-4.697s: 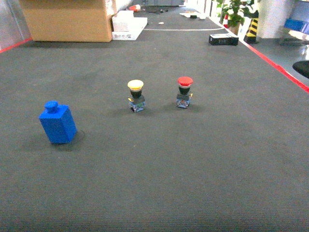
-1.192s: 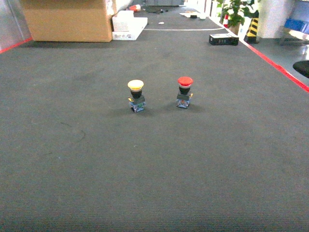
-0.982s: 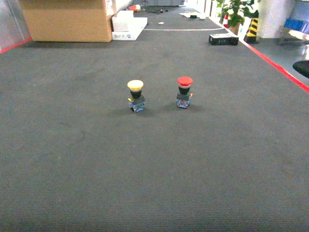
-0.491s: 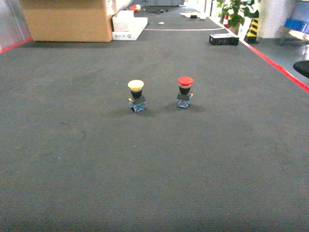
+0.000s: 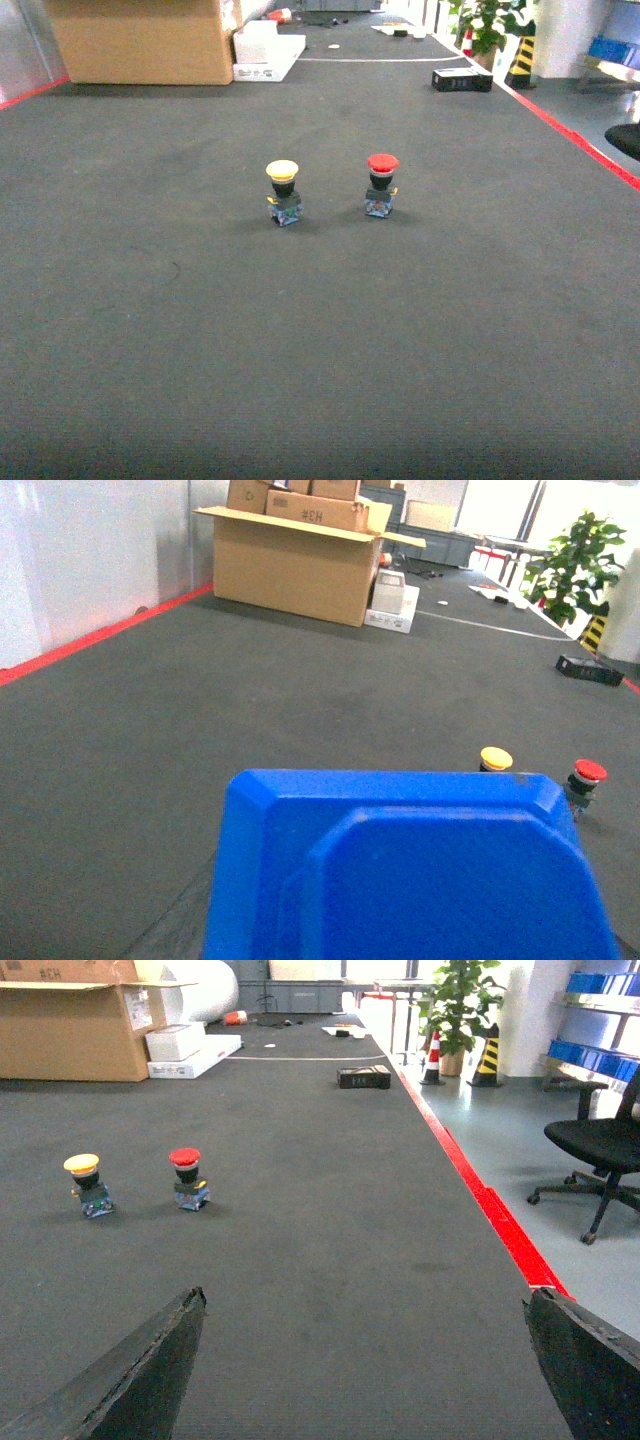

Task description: Pick blue part to blue bin on bottom shelf

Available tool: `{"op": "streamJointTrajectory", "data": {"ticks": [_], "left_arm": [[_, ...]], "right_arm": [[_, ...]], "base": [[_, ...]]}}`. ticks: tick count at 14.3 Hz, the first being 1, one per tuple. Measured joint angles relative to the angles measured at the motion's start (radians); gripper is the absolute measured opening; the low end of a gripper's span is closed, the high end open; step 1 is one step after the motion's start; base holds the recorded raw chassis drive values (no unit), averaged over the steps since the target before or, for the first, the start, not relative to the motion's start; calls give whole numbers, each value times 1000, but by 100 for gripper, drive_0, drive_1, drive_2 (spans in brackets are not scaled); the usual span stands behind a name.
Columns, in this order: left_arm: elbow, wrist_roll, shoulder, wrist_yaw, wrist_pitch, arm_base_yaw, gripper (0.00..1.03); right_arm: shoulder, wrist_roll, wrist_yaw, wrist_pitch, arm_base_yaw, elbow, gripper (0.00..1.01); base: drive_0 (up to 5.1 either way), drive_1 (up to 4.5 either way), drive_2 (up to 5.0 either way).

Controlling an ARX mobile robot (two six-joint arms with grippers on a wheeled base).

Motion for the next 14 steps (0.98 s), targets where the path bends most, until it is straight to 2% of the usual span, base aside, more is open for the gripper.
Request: {"op": "streamJointTrajectory", "data": {"ticks": [1,3,8,14], "left_arm": [[0,0,-1,0,2,0,44],[0,0,-2,0,2,0,44],[0,-1,-5,0,-1,1,44],[0,-1,-5,0,0,1,44]], "right_arm": [[0,0,0,-1,0,0,98],[0,0,0,-1,0,0,98],[0,0,0,-2,0,0,98],[0,0,0,-2,0,0,98]], "base": [[0,0,0],[1,-431,434],[0,0,0],[-172,-172,-172]]}}
